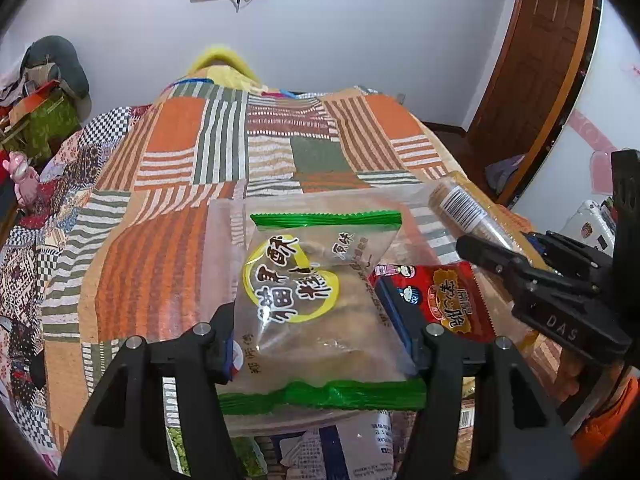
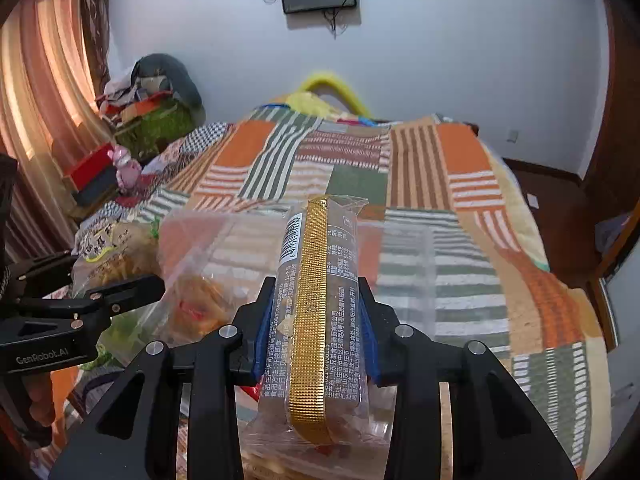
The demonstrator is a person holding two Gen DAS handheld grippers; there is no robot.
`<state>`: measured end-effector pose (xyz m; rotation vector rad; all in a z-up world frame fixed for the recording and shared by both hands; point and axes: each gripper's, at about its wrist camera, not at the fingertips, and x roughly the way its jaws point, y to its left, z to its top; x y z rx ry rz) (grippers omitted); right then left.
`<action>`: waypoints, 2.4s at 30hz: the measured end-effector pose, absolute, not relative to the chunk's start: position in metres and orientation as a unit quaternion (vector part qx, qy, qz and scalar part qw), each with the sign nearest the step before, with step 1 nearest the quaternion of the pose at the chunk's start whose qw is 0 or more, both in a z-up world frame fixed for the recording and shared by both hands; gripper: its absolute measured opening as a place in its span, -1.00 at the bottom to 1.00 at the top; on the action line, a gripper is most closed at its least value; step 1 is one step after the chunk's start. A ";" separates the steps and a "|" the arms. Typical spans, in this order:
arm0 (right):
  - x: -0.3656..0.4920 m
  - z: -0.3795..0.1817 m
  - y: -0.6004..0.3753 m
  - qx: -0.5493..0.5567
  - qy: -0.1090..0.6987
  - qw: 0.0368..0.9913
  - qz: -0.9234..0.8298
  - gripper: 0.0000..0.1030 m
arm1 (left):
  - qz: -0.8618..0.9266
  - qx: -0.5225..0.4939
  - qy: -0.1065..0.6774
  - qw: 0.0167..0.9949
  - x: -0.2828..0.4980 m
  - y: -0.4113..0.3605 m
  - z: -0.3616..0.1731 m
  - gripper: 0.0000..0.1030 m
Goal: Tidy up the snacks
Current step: 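Lower the pastry bag and wafer pack into the clear box and open both tools, then grasp the green jelly cup with the left tool while the right grasps the wrapped cracker block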
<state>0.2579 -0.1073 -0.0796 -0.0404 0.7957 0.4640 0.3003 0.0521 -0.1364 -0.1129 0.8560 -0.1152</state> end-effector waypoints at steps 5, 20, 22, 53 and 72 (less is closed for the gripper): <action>0.253 -0.080 -0.110 -0.021 0.388 0.893 0.228 -0.34 | -0.055 -0.064 0.420 0.903 0.299 0.055 -0.139 0.18; 0.218 -0.045 -0.134 -0.016 0.358 0.903 0.237 -0.01 | -0.042 -0.033 0.366 0.929 0.249 0.073 -0.090 0.47; 0.210 -0.043 -0.136 -0.022 0.355 0.904 0.236 0.09 | -0.034 -0.031 0.365 0.930 0.241 0.082 -0.088 0.51; 0.191 -0.101 -0.133 -0.033 0.417 0.884 0.207 0.65 | -0.011 -0.033 0.459 0.888 0.246 0.143 -0.203 0.55; 0.198 -0.111 -0.121 -0.015 0.436 0.877 0.202 0.71 | -0.007 0.014 0.433 0.901 0.247 0.125 -0.219 -0.16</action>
